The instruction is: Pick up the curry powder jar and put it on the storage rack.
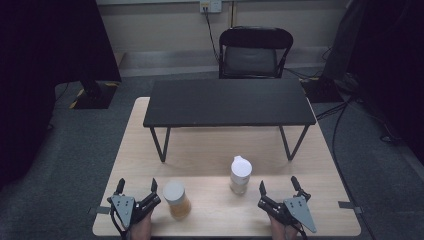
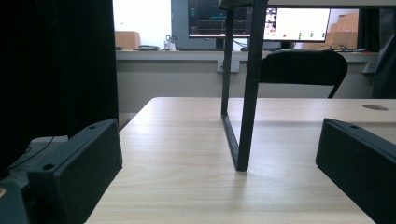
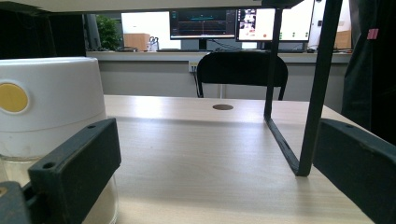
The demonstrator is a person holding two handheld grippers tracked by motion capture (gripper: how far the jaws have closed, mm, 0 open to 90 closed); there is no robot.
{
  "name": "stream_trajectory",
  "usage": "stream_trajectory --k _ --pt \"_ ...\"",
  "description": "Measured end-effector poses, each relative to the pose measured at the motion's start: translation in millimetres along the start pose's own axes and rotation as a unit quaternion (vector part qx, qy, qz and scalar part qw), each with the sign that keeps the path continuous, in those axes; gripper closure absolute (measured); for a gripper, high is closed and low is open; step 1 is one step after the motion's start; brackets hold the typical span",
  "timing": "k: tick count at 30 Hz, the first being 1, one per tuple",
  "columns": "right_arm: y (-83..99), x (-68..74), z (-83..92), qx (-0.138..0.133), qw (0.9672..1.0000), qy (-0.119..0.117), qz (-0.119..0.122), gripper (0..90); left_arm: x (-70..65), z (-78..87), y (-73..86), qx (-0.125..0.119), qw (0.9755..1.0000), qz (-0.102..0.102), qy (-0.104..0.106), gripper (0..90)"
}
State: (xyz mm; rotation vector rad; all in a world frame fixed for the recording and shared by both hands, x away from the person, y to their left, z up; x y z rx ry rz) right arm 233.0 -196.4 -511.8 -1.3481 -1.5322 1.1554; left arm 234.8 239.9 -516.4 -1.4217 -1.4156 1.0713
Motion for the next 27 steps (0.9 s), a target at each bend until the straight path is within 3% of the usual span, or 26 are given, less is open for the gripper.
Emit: stream_trajectory --k 27 --pt "-0.1 0.4 0.3 0.0 1.0 0.001 0.001 0.0 -2.8 -1.6 -0.2 0.003 1.0 -0.006 -0.004 0.0"
Point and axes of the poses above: each handheld gripper's, and its own axes: z roughly backward along the jaws, y roughly out of its underside, x roughly to its left, the point moved 10 cm from there along -z, roughly forward along the jaws, and after that the axes turned 15 degrees about -x, right-handed, at the moved point
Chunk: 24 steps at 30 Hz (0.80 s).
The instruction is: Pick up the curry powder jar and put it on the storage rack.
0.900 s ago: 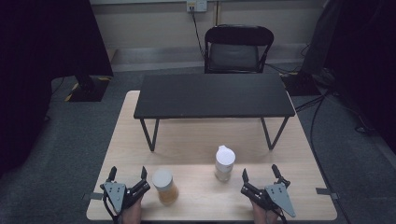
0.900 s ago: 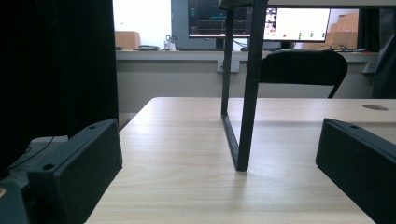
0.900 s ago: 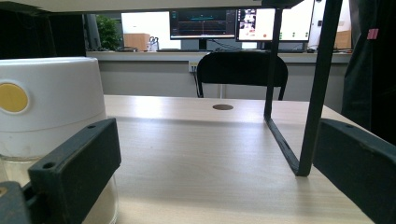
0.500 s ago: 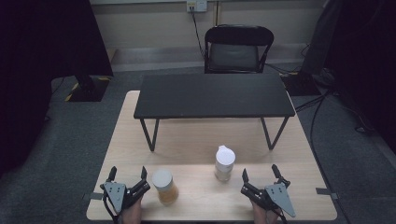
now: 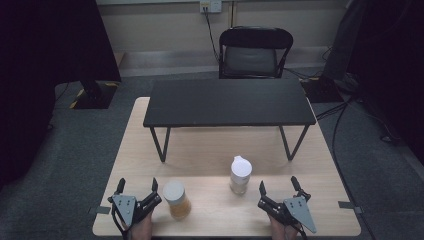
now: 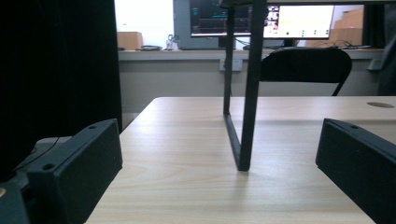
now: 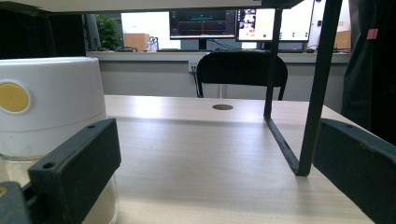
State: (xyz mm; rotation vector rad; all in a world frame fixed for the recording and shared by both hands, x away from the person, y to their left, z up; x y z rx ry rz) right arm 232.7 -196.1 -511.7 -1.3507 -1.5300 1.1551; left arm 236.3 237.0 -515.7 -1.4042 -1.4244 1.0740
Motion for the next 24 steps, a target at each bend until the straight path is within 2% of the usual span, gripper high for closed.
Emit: stream_trajectory --k 4,9,10,11,15,16,21,24 --pt "0.0 0.1 0.0 0.0 1.0 0.001 0.0 0.0 4.6 -1.6 -0.9 0.006 0.9997 0.021 -0.003 0.0" --pt "0.0 0.2 0.1 0.0 1.0 0.001 0.0 0.0 2.7 -0.3 -4.1 0.007 0.9999 0.012 -0.002 0.0" --pt "0.0 0.3 0.1 0.0 1.0 0.001 0.0 0.0 2.6 0.5 -8.0 0.004 0.9997 0.022 0.0 0.0" --pt "0.0 0.3 0.2 0.0 1.0 0.001 0.001 0.0 2.6 0.5 -8.0 0.004 0.9997 0.022 0.0 0.0" --pt "0.0 0.3 0.3 0.0 1.0 0.001 0.001 0.0 3.1 1.6 -18.2 -0.007 0.9993 0.035 0.003 0.0" --pt "0.0 0.4 0.3 0.0 1.0 0.001 0.001 0.0 3.8 2.7 -24.8 -0.018 0.9991 0.038 0.005 0.0" --pt "-0.1 0.3 0.3 0.0 1.0 0.001 0.0 0.1 4.1 5.0 -37.5 -0.038 0.9981 0.047 0.014 0.0" --pt "-0.1 0.3 0.3 0.0 1.0 0.001 0.0 0.1 3.2 6.4 -45.9 -0.043 0.9973 0.055 0.022 0.0"
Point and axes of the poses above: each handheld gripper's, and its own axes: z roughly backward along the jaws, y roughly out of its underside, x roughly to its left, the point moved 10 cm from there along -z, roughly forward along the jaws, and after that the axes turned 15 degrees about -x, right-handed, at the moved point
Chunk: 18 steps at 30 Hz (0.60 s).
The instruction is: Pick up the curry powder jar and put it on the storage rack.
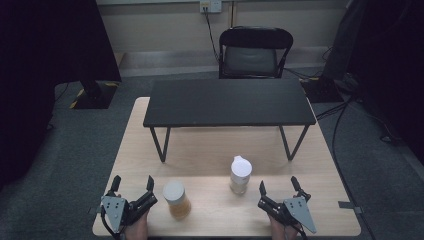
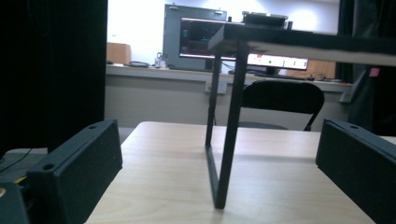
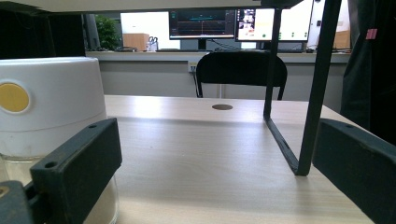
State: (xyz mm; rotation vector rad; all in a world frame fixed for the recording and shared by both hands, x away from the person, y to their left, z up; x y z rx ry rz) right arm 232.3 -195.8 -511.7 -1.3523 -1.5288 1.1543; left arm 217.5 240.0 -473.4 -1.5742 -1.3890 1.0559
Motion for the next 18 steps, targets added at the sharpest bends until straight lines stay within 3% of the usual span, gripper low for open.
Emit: stream_trajectory --k 5,11,18 --pt "0.0 0.0 0.0 0.0 1.0 0.0 0.0 0.0 -4.6 3.2 -16.0 -0.008 0.9996 0.014 0.022 0.0" --pt "0.0 0.0 0.0 0.0 1.0 0.0 0.0 0.0 -8.0 6.7 -24.1 -0.019 0.9988 0.024 0.038 0.0" --pt "0.0 0.1 0.0 0.0 1.0 0.0 0.0 0.0 -13.2 8.5 -27.5 -0.011 0.9971 0.035 0.067 0.0"
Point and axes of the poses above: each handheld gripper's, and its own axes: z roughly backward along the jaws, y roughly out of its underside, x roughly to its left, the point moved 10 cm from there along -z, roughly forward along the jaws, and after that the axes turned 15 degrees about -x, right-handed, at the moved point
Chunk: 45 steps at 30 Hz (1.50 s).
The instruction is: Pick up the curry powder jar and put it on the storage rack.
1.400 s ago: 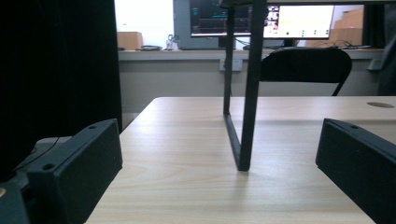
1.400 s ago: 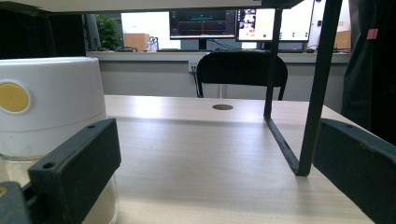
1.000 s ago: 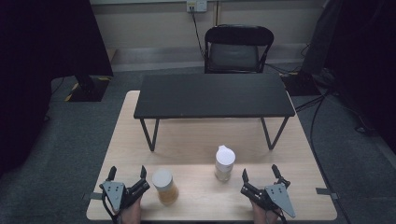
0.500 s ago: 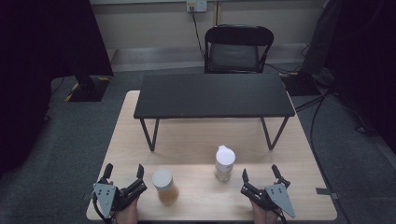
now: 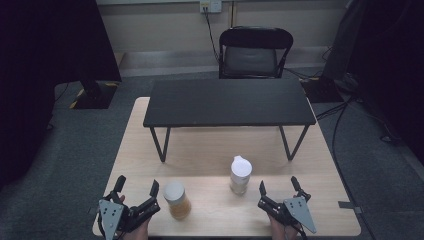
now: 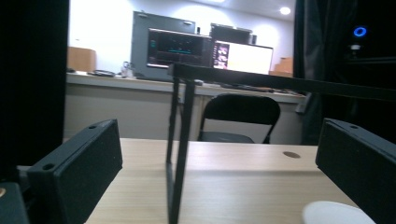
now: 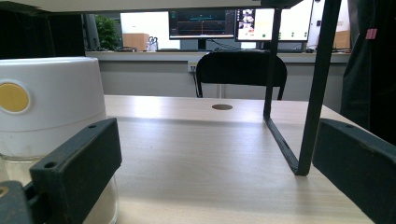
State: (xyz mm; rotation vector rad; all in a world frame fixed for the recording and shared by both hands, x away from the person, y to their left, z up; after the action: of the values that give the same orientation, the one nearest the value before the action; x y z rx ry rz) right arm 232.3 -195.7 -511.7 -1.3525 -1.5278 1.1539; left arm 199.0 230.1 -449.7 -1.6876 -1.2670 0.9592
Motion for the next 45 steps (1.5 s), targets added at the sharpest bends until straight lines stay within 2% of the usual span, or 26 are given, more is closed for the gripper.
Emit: stream_trajectory --k 13,22,30,36,38,42,45 --pt "0.0 0.2 0.0 0.0 1.0 0.001 0.0 0.0 -14.8 0.6 4.2 0.006 0.9984 0.007 0.055 0.0" --pt "0.0 0.2 0.0 0.0 1.0 0.001 0.0 0.0 -27.1 2.7 12.7 0.018 0.9968 0.004 0.078 0.0" --pt "0.0 0.2 0.0 0.0 1.0 0.001 0.0 0.0 -33.9 4.3 19.2 0.029 0.9953 0.001 0.092 1.0" --pt "0.0 0.2 0.0 0.0 1.0 0.001 0.0 0.0 -37.5 2.6 27.5 0.051 0.9932 -0.002 0.105 2.8" --pt "0.0 0.2 0.0 0.0 1.0 0.001 0.0 0.0 -38.0 0.9 30.3 0.062 0.9924 -0.007 0.106 4.7" --pt "0.0 0.3 0.1 0.0 1.0 0.002 0.001 0.0 -37.1 -0.6 35.4 0.076 0.9918 -0.001 0.103 8.6" --pt "0.0 0.3 0.1 0.0 1.0 0.002 0.001 0.0 -37.3 -0.3 39.1 0.082 0.9913 -0.003 0.103 15.4"
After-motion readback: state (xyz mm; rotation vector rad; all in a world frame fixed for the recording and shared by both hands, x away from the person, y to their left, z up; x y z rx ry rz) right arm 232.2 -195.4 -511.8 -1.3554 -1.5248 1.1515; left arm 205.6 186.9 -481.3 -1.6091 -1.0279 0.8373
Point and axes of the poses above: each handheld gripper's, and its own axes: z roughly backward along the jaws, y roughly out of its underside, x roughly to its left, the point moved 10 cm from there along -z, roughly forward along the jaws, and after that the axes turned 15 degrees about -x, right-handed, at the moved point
